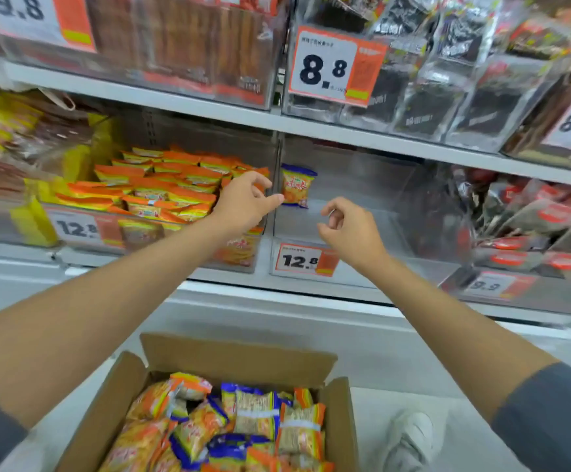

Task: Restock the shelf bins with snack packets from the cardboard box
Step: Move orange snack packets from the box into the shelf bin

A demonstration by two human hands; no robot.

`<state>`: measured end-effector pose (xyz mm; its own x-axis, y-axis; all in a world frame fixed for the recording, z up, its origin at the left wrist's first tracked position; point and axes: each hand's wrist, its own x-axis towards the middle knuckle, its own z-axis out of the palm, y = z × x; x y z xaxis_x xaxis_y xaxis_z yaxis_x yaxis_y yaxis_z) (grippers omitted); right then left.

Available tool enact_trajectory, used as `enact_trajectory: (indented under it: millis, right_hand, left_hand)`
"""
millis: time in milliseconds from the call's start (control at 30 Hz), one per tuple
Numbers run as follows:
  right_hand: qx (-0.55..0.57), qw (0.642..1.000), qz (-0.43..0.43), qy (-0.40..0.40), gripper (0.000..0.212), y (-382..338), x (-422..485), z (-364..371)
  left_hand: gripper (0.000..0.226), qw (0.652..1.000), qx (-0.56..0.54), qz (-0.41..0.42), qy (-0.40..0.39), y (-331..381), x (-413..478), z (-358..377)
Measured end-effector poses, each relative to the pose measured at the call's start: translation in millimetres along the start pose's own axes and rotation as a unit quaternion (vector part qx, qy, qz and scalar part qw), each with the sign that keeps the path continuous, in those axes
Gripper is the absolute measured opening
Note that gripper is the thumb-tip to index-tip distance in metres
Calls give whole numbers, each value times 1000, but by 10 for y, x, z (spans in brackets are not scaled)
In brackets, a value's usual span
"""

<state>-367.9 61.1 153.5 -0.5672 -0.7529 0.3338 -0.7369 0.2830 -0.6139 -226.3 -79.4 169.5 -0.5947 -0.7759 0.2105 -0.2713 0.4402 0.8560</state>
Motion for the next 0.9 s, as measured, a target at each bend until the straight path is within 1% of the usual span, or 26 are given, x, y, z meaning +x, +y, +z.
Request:
enact_trajectory:
  millis: [67, 100, 167, 233, 300, 333, 433, 467, 533, 567, 600, 667, 733, 767, 800, 867, 900]
  right_hand:
    - [17, 1000, 8, -10, 13, -102, -391, 22]
    - [19, 999, 15, -30, 12, -117, -576, 70]
    - [16, 994, 36, -100, 14, -65, -932, 221]
    - [2, 978, 52, -203, 16, 88, -1241, 438]
    - [-40, 946, 58, -316, 18, 295, -1488, 669]
    - [-63, 929, 60, -359, 21, 399, -1593, 772]
    - [-113, 891, 62, -436, 26, 668, -1851, 1003]
    - [-138, 872, 59, -466, 31, 765, -1921, 1065]
    - [-225, 820, 25, -526, 49, 937, -2036, 1174]
    - [-260, 801, 11, -539, 56, 997, -2076, 1208]
    - [-275, 797, 10, -537, 58, 1041, -2088, 1234]
    - [-251, 825, 29, -506, 51, 1035, -2044, 1249]
    - [-187, 871, 72, -448, 34, 955, -1955, 1230]
    - [-138, 895, 105, -411, 27, 878, -1904, 1204]
    - [-78, 911, 143, -380, 23, 790, -1855, 1179]
    - [30, 917, 186, -352, 21, 567, -1788, 1128]
    - [74, 914, 194, -349, 25, 449, -1771, 1101]
  left_hand:
    - [18, 1000, 8, 6, 2, -2, -323, -41]
    - [17, 1000, 14, 8, -17, -47, -487, -50]
    - [16, 995, 25, -2, -95, -226, -828, -47]
    - [15, 985, 38, -35, -167, -530, -1145, -33]
    - [14, 974, 61, -85, -202, -923, -1408, -38]
    - [13, 968, 71, -111, -213, -1127, -1524, -43]
    - [13, 952, 103, -168, -236, -1622, -1765, -41]
    - [13, 946, 113, -180, -243, -1704, -1807, -28]
    - [14, 938, 103, -198, -266, -1772, -1851, 33]
    - [14, 934, 88, -201, -281, -1782, -1865, 73]
    - [14, 932, 77, -201, -293, -1792, -1878, 114]
    - [15, 933, 65, -197, -295, -1801, -1916, 160]
    - [22, 932, 53, -187, -306, -1802, -1979, 198]
    - [31, 928, 48, -174, -326, -1783, -2008, 223]
    - [45, 923, 45, -152, -350, -1741, -2036, 247]
    - [72, 917, 56, -96, -382, -1644, -2078, 297]
    - [75, 919, 63, -71, -382, -1607, -2096, 320]
